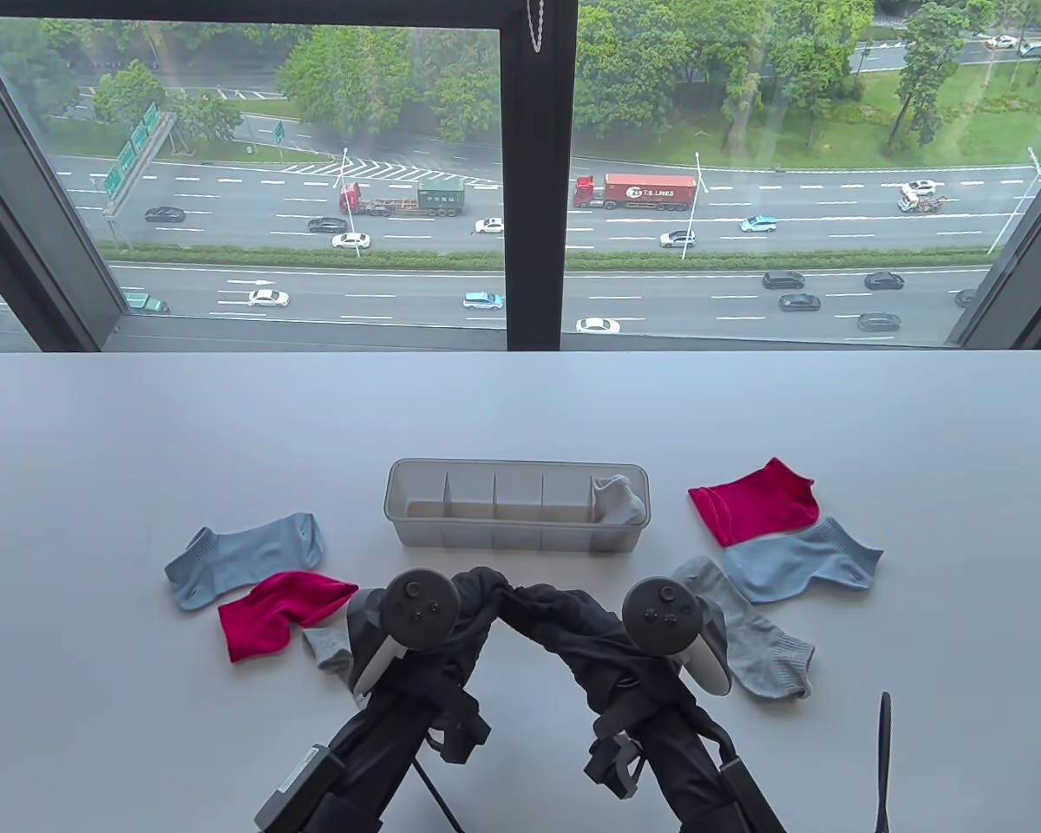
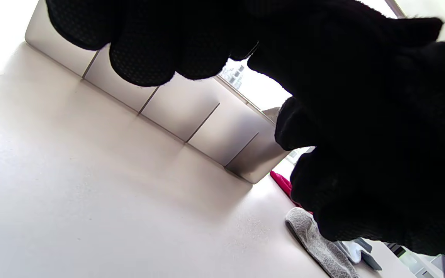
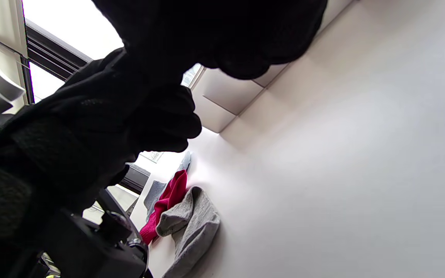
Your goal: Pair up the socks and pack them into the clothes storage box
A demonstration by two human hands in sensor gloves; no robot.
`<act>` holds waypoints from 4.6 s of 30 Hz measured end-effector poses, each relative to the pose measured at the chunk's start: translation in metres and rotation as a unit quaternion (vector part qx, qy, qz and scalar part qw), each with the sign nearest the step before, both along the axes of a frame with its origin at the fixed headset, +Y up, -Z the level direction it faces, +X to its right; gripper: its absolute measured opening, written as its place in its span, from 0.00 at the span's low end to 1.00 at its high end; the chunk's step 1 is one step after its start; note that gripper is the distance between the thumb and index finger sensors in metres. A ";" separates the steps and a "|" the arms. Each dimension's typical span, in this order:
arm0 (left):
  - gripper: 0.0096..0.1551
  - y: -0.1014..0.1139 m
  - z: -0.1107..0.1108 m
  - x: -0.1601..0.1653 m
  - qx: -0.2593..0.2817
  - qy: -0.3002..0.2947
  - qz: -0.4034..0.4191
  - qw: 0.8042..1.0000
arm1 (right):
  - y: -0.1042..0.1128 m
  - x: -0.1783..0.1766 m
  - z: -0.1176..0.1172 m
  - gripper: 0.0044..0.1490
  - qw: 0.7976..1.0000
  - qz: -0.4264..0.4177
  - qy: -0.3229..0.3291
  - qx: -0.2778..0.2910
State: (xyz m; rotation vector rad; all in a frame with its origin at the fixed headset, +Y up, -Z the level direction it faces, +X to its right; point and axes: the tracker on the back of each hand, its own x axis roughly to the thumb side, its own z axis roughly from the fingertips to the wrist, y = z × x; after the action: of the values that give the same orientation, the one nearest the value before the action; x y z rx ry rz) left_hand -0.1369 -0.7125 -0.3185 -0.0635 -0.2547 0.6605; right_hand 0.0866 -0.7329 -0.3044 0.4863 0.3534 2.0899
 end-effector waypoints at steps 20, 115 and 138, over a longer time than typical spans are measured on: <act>0.23 0.011 0.012 0.023 0.047 -0.113 0.013 0.992 | -0.008 -0.021 0.002 0.30 0.994 0.104 0.037 -0.014; 0.31 -0.001 0.008 0.004 -0.096 -0.160 0.235 0.954 | 0.004 0.016 -0.001 0.27 0.998 0.003 -0.040 0.055; 0.27 -0.001 0.008 0.009 -0.112 -0.160 0.197 0.961 | 0.003 0.012 -0.002 0.26 0.997 0.045 -0.031 0.055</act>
State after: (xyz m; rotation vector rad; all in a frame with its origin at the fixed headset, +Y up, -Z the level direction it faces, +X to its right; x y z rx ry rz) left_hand -0.1281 -0.7138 -0.3101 -0.3449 -0.5111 1.0769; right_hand 0.0986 -0.7302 -0.3059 0.4765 0.2276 2.2158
